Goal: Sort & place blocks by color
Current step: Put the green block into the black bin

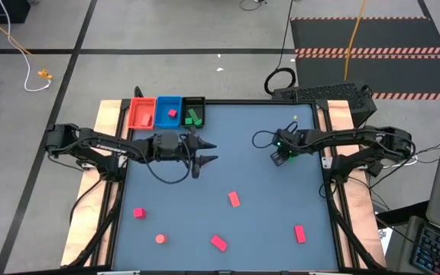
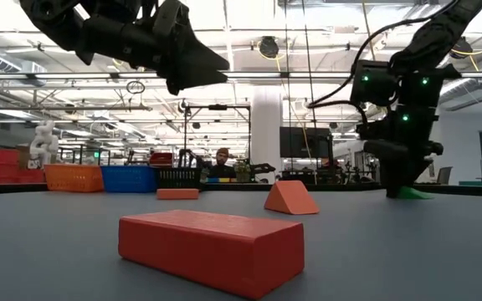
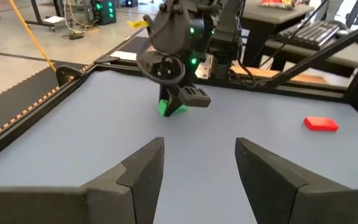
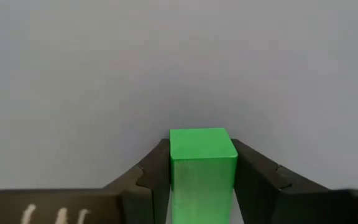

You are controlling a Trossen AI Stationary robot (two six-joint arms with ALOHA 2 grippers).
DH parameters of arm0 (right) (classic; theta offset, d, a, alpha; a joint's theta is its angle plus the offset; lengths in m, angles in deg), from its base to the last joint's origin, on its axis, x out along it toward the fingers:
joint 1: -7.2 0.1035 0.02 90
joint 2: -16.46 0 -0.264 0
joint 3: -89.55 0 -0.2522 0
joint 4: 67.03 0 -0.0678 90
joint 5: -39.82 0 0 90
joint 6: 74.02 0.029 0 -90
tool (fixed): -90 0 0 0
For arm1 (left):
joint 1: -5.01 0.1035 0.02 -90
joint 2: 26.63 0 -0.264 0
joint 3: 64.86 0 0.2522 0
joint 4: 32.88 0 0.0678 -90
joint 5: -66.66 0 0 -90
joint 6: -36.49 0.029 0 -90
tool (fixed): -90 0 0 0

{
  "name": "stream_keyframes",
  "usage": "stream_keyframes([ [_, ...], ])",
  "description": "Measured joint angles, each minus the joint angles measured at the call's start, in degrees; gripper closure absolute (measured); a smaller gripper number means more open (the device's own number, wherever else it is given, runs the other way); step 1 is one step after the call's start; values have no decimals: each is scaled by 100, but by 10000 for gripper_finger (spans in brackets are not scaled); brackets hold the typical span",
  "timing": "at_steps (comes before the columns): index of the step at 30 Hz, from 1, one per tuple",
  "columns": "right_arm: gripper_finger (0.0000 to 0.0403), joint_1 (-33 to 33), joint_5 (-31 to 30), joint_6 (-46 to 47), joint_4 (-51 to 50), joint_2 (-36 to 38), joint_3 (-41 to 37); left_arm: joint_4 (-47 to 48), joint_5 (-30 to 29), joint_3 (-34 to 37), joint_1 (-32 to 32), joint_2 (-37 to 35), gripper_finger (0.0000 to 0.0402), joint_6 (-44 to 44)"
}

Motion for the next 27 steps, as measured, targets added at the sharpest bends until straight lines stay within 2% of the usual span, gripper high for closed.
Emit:
stream_keyframes([
  [4,279,88,37,-232,1193,218,3,44,-24,0,-2,0,202,114],
  [10,279,104,879,-576,3210,295,4,47,-161,0,0,0,202,239],
  [14,279,104,1218,-721,4672,108,13,44,-164,0,-2,0,202,388],
  [17,279,95,1383,-753,5686,-192,25,38,-439,0,11,0,202,377],
  [20,279,95,1513,-813,5974,-604,171,30,-742,0,21,0,202,362],
  [24,279,95,1551,-981,5989,-1222,697,-38,-782,0,63,0,202,392],
  [27,279,79,1838,-1131,5983,-1708,1266,-97,-784,-4,132,-5,202,390],
])
